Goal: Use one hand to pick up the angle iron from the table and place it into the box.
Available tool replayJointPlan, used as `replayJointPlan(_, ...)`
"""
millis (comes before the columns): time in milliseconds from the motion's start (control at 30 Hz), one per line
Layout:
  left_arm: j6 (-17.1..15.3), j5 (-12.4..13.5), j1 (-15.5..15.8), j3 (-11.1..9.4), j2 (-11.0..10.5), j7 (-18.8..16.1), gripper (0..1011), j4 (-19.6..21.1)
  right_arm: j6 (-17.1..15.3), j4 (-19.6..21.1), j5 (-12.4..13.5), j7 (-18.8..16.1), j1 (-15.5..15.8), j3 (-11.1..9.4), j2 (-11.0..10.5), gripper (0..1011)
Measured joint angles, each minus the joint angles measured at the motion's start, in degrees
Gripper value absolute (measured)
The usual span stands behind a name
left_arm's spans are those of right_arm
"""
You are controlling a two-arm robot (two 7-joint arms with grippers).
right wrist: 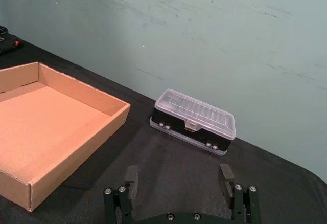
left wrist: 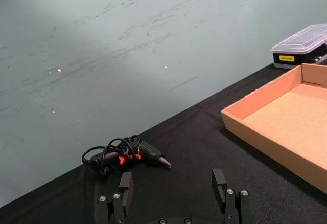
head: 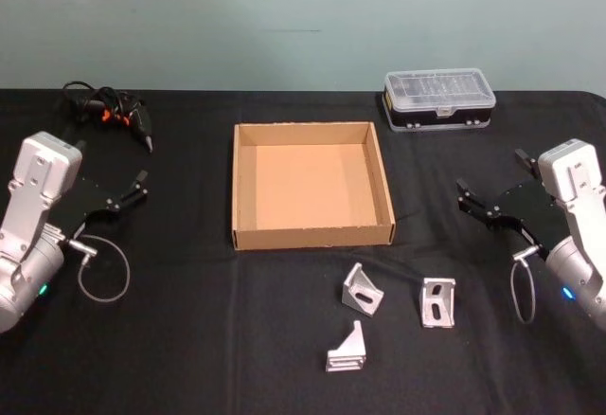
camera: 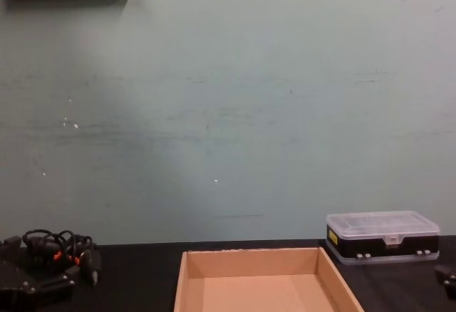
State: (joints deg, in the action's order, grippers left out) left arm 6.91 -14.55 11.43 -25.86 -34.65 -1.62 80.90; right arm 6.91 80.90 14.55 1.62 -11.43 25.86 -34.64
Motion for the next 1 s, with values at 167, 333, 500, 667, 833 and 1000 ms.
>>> replayJointPlan(167,0.0,0.0,0.0,0.0,0.0,0.0,1011,0.0,0.0,0.0,0.0,0.0,0.0,0.0,0.0,1003)
replayJointPlan(333,0.0,0.0,0.0,0.0,0.0,0.0,1011,0.0,0.0,0.0,0.0,0.0,0.0,0.0,0.0,1003)
replayJointPlan(500,0.0,0.0,0.0,0.0,0.0,0.0,1011,0.0,0.0,0.0,0.0,0.0,0.0,0.0,0.0,1003)
replayJointPlan(667,0.0,0.0,0.0,0.0,0.0,0.0,1011,0.0,0.0,0.0,0.0,0.0,0.0,0.0,0.0,1003)
replayJointPlan(833,0.0,0.0,0.0,0.0,0.0,0.0,1011,0.0,0.1,0.6,0.1,-0.4,0.5,-0.5,-0.1,1003)
replayJointPlan(1000,0.0,0.0,0.0,0.0,0.0,0.0,1011,0.0,0.1,3.1,1.1,-2.1,2.0,-1.7,-1.0,1003)
